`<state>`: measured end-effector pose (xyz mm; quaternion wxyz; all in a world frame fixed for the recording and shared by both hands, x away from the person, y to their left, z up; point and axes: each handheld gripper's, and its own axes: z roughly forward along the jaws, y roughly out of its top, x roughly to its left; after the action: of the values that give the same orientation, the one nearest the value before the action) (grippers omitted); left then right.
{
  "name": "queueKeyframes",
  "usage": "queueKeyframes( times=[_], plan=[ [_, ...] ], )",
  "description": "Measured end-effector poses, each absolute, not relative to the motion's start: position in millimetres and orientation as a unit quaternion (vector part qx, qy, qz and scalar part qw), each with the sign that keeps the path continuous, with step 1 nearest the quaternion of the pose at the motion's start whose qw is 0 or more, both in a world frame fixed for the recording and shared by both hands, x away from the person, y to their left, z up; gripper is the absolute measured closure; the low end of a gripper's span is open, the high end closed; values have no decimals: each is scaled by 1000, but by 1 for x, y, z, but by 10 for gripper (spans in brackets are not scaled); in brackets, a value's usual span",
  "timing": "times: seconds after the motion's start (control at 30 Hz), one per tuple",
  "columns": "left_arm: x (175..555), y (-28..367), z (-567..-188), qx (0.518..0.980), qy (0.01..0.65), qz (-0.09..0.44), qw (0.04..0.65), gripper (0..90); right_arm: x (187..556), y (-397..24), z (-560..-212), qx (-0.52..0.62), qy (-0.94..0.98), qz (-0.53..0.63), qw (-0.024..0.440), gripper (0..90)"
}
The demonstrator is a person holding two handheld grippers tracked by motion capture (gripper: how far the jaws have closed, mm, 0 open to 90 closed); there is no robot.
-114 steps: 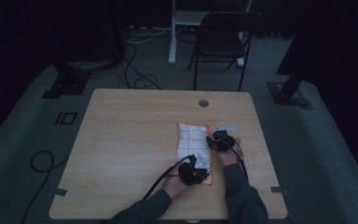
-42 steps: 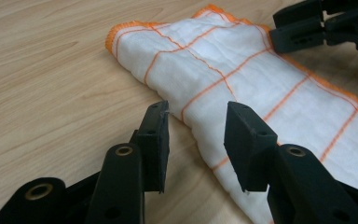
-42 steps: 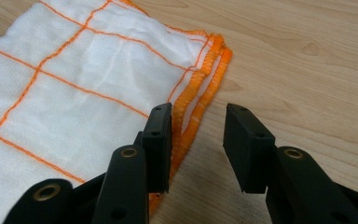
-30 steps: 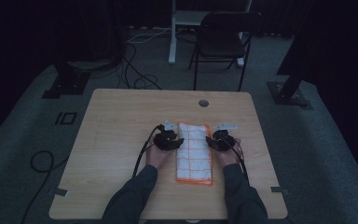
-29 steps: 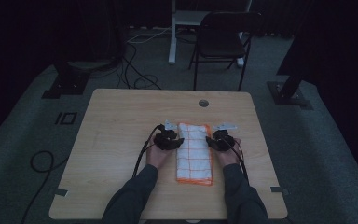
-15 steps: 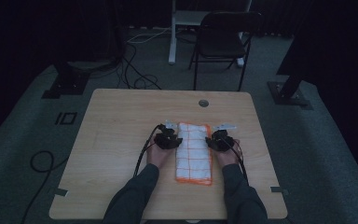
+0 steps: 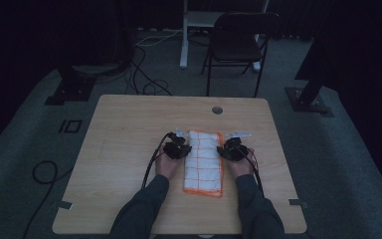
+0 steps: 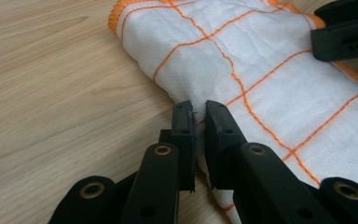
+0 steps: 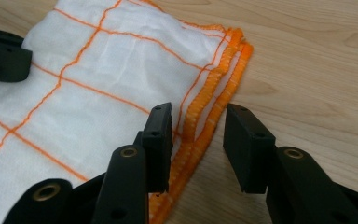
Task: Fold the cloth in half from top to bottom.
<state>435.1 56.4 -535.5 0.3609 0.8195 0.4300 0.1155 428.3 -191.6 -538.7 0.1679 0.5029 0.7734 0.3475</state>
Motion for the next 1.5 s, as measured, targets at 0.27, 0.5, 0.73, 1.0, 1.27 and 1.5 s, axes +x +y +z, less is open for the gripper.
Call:
queueKeyframes(
  times=[0.27,0.5,0.73,1.0,1.27,1.5],
  plan=[
    [435,62,-535,816,439,122,357,832,430,-185,-538,502,775,350,159,605],
    [435,65,-535,814,443,123,356,831,432,-174,-537,484,788,342,164,787],
    [436,69,-532,811,445,126,358,844,435,-165,-535,470,794,337,187,846],
    [431,73,-521,805,440,127,376,850,430,-166,-523,462,788,360,191,847],
    [412,79,-507,803,422,127,402,850,413,-174,-514,452,782,386,187,844],
    [390,85,-502,803,411,131,410,850,393,-174,-509,436,784,398,193,843]
  ],
)
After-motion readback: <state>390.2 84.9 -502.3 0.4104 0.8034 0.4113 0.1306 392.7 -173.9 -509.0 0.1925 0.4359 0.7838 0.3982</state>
